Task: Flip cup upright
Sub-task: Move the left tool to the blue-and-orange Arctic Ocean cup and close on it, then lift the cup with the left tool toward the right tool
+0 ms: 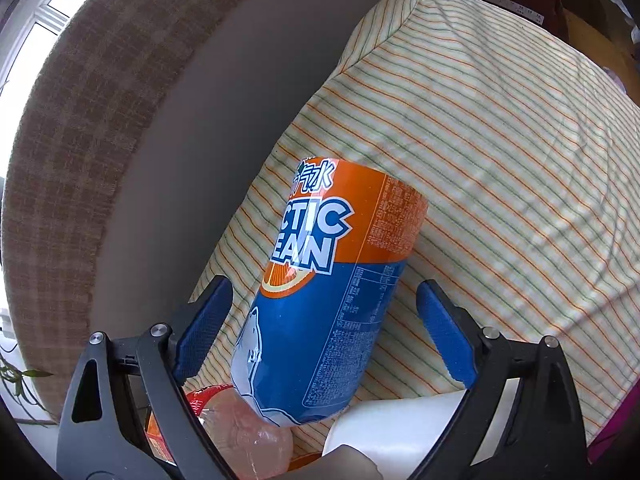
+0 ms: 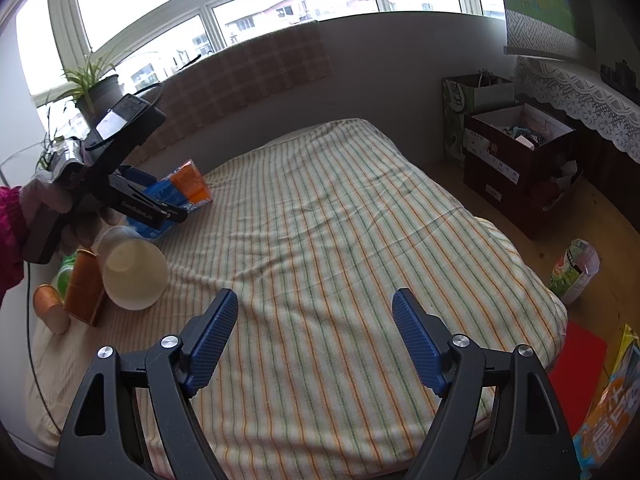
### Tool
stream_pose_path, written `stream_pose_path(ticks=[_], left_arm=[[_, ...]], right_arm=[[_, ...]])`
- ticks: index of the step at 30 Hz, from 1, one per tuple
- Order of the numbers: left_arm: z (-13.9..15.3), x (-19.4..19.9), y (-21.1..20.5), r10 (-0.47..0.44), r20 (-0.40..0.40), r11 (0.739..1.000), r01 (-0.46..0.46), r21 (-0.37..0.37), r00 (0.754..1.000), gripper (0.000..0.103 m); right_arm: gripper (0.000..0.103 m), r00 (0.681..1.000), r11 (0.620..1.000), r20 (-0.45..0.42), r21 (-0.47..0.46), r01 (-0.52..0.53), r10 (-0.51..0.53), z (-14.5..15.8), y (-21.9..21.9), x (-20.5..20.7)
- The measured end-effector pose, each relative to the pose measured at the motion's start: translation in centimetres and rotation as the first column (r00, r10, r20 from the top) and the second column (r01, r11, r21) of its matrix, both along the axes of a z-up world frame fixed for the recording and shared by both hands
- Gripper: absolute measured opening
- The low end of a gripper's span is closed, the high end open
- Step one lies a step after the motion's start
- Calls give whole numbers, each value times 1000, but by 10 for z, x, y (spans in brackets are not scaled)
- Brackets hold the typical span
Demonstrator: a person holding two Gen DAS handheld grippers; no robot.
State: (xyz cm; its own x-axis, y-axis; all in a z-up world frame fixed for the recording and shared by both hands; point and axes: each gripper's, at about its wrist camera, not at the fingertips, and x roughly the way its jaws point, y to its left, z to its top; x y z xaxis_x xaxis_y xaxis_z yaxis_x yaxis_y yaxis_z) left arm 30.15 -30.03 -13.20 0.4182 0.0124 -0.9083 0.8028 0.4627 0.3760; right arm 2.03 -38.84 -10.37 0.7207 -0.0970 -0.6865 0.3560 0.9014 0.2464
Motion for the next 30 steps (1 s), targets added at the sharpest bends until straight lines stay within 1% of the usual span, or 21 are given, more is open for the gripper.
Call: stream_pose_path(ticks=[3,4,5,6,7,10,14,20,26,30], left_arm=[[-6,2,1,-14,2,1000,13,17,1000,94],[-8,2,1,-19,2,1000,19,21,1000,90],[-9,2,2,-23,2,999,23,24,1000,83],[-10,3,2,-23,4,999,23,29,1000,81],[-11,4,2,-24,6,999,24,31,1000,74],[-12,5,3,-33,6,999,33,24,999,71],[-10,3,0,-48,27,999,48,26,998,65],[13,-10,-13,-44,71,999,44,-6,997,61],[43,-27,-6,-51,113,997,57,-49,992,60],[66,-46,5,-46,149,994,59,-87,988,60]], right_arm=[[79,1000,1000,-8,8,4,-4,-2,-2,1],[79,1000,1000,-11,11,6,-5,-3,-3,2],[79,1000,1000,-14,16,7,-6,-4,-4,2],[79,1000,1000,-16,21,7,-7,-4,-4,3],[79,1000,1000,-18,24,8,-7,-5,-4,3],[79,1000,1000,-19,25,7,-7,-4,-4,4],[79,1000,1000,-23,20,4,-3,-3,-3,5],[79,1000,1000,-25,26,13,-12,-2,-3,4],[79,1000,1000,-22,20,15,-14,1,-1,-1],[79,1000,1000,-10,20,15,-14,7,2,-7]])
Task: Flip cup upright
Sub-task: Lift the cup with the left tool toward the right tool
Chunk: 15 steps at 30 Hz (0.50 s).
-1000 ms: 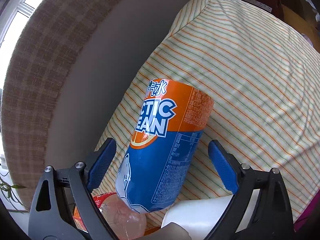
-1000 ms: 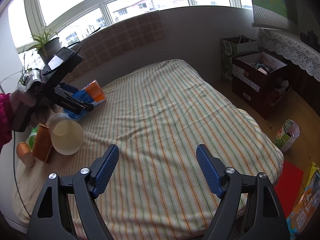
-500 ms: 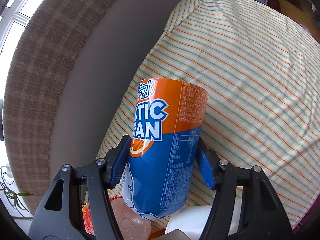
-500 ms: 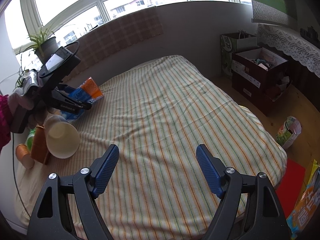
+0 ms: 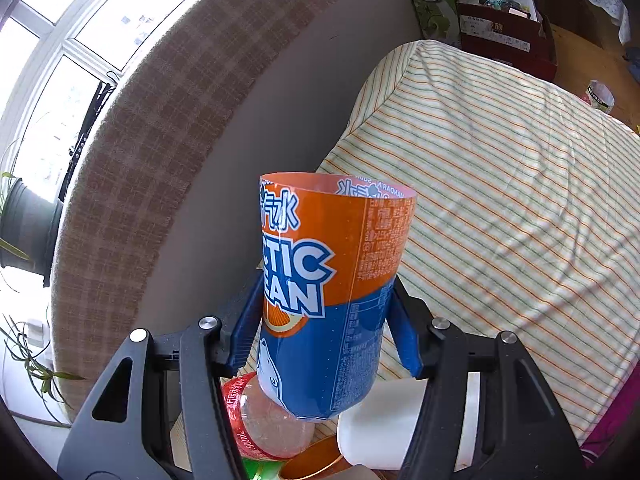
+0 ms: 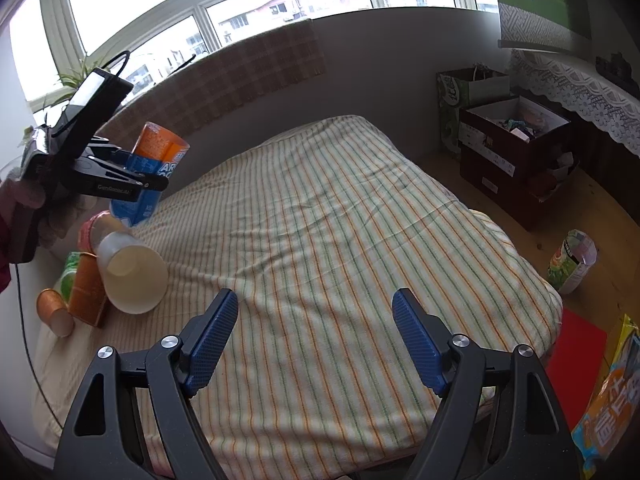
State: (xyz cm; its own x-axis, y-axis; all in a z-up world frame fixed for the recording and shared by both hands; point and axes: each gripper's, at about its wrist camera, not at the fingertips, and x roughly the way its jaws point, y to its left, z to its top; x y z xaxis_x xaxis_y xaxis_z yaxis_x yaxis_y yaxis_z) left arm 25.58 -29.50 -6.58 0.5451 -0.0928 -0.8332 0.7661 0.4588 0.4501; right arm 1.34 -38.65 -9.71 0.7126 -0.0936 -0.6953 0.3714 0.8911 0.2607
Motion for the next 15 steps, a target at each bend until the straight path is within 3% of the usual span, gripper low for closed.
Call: stream_pose_path(ticks=[8,15], left_arm=[[51,-53,49,-1,52,995,6,-102,999,60],[69,-107,92,45,8,981,-42,-188,999,60]], right_arm=[[79,999,999,35,-16,-40,40,16,20,-14],[79,994,996,65,-32,-86,88,26,43,-26]])
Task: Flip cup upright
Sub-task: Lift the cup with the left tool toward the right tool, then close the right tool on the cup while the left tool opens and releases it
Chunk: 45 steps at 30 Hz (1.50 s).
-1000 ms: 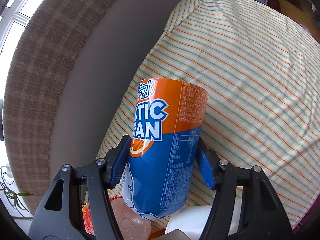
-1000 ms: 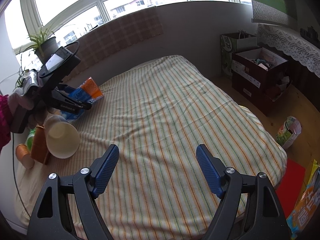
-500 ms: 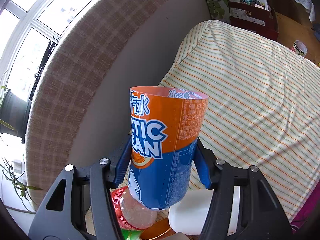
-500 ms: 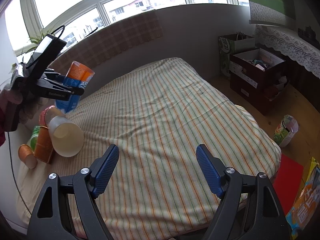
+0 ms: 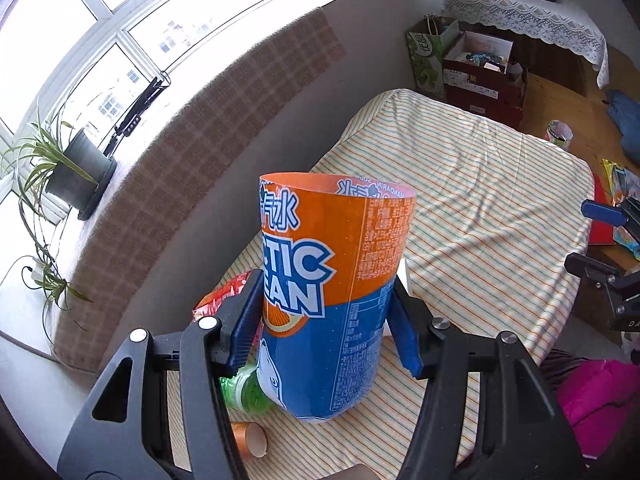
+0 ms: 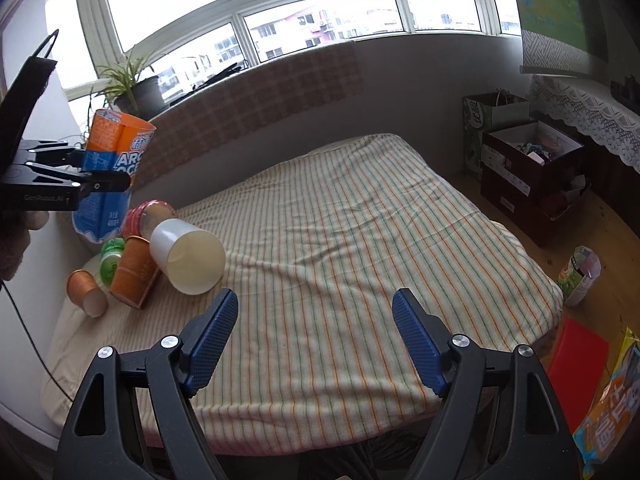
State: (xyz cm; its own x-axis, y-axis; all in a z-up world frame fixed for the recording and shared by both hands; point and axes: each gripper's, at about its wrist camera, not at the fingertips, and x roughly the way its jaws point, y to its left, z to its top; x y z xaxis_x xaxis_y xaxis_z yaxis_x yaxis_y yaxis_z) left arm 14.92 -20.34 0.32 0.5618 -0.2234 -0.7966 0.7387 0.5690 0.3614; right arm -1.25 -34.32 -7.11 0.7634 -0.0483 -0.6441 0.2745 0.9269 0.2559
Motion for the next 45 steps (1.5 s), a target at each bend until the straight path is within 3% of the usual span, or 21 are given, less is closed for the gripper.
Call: stream_pose_path(ticks=[6,11,14,18,23,27,31,38,41,45], left_arm=[[-17,-49,44,84,-104,994,-91,-63,991,61],[-48,-80,75,152,-229,973,-186,-135,962,61],[-67,-88,86,195,-311,948,-260,-183,930,61],[-82,-85,97,210,-459,883,-369,-291,863,61],[-104,-66,99,243,-561,798,-492,-348,791,61],[-120,-42,106,255,-647,708,-595,-381,718,61],[-129,-29,110,261,-684,661,-643,-387,681,61],[-142,-23,117,276,-701,644,-668,-373,658,64],[-141,-24,122,265,-699,641,-663,-387,664,75],[-133,-26,130,267,-679,651,-648,-396,683,76]], right_arm=[[79,999,999,5,-6,-53,53,4,22,-6],[79,996,996,4,-10,-87,87,3,35,-8],[79,994,994,-8,-9,-111,111,1,41,-6],[79,991,991,-15,-16,-131,130,0,47,-5],[79,990,990,-20,-16,-140,140,-1,52,-4],[79,990,990,-30,-22,-141,140,-2,54,-4],[79,989,989,-44,-11,-145,144,-4,54,-3],[79,985,986,-56,29,-165,166,-7,57,4],[79,979,980,-60,51,-193,196,-7,61,9],[79,969,968,-75,110,-225,234,-10,64,18]])
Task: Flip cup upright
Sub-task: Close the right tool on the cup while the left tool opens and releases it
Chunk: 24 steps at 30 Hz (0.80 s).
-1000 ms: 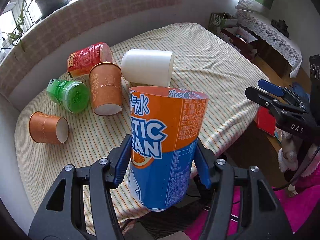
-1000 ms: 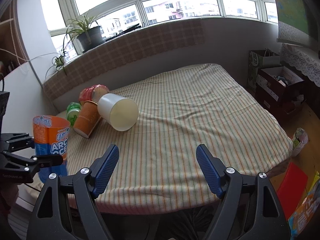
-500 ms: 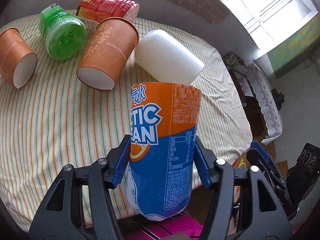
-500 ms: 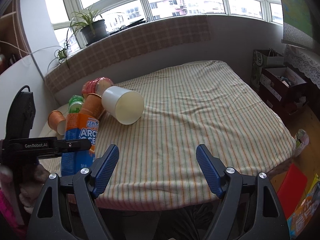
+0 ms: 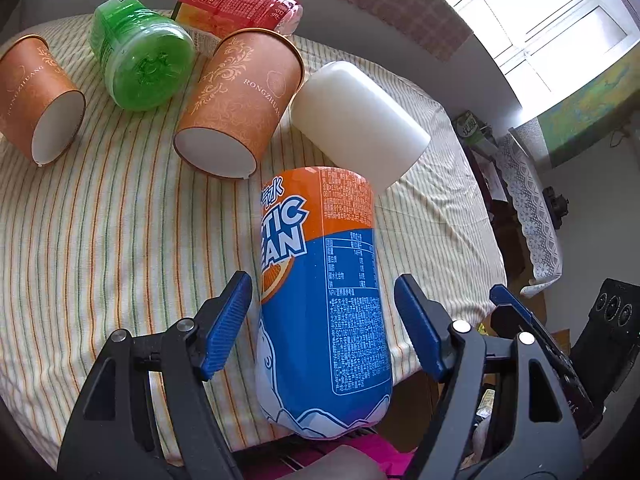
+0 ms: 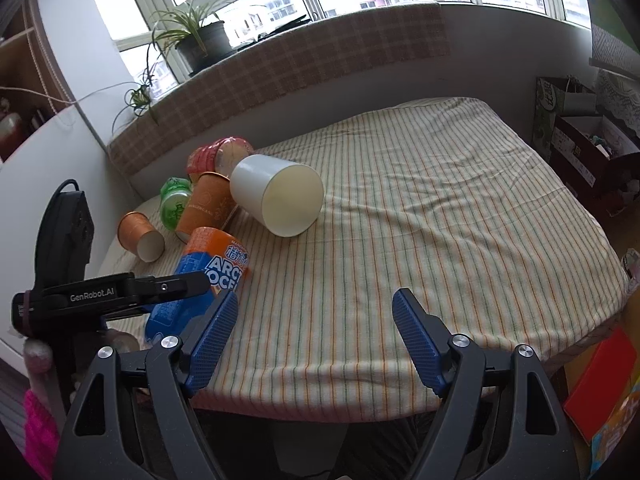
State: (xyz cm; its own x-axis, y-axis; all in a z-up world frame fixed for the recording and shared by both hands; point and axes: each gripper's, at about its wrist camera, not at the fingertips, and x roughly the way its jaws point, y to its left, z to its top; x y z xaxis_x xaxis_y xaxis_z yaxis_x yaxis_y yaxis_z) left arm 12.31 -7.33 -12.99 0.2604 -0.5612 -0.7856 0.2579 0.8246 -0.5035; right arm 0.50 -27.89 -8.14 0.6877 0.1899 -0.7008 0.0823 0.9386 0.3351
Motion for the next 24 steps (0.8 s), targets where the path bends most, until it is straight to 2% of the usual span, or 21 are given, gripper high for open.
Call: stream_pose_path(ticks=[4,9,12,15,19,24], left_arm=[[15,-12,12,33,68,999,-34,24,997,76],[35,-38,43,98,172,989,-115,96,980,76],[42,-57,61,147,227,972,-184,149,963,76],[42,-75,77,192,275,944,-255,212,942,76],[39,-94,87,205,286,925,-281,255,936,79],[33,-108,87,205,270,926,-275,258,941,82]], right_arm=[[79,997,994,-53,98,-44,49,-5,2,15],[79,989,977,-89,188,-99,118,-7,12,36],[79,981,963,-116,238,-127,158,-10,20,51],[79,970,949,-140,276,-154,198,-13,28,66],[79,950,926,-191,335,-173,247,-23,38,86],[79,923,887,-260,437,-149,284,-41,43,104]])
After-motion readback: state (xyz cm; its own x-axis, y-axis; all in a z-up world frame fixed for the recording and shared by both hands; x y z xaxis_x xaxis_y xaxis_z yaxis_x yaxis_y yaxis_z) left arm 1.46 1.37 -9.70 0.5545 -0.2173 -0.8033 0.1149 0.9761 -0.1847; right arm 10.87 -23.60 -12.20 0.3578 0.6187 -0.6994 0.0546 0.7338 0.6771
